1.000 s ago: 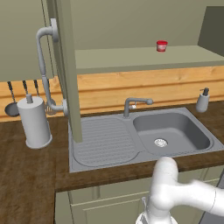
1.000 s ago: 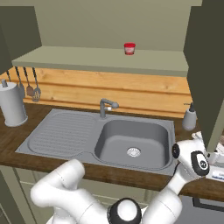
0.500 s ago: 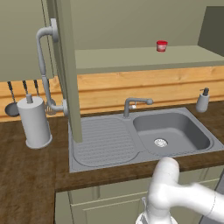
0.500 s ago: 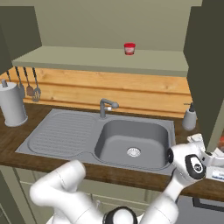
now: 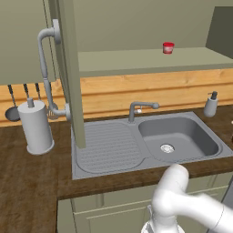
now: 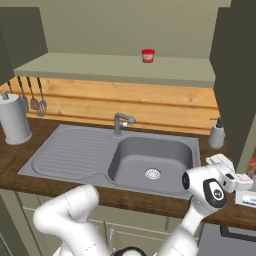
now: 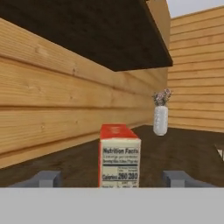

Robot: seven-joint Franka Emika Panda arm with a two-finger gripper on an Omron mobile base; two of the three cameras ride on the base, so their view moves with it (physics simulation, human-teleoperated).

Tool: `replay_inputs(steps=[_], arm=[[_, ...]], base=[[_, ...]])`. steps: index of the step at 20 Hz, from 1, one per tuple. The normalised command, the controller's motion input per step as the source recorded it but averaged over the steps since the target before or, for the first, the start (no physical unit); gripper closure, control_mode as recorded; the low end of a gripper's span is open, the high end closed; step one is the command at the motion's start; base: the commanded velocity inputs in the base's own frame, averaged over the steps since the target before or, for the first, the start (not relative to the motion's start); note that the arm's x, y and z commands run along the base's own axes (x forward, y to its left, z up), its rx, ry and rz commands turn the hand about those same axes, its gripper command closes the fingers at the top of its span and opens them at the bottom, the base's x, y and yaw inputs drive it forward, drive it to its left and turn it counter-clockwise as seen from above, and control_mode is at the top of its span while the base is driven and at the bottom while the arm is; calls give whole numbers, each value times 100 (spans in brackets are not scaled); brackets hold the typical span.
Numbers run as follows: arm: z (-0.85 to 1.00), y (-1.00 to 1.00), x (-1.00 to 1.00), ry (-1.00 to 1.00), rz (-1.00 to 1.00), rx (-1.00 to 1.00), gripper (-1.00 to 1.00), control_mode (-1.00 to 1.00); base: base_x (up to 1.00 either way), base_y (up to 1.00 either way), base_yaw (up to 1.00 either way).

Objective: Pick the boxed food and place it on the digital scale for weighing, and close the cabinet.

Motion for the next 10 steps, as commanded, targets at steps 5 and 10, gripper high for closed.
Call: replay_inputs(steps=[5, 10], arm=[[12, 44, -14, -15, 0, -11, -100, -100], [41, 40, -61, -28, 0, -7, -100, -100]], base=[[0, 0, 0], [0, 0, 0]])
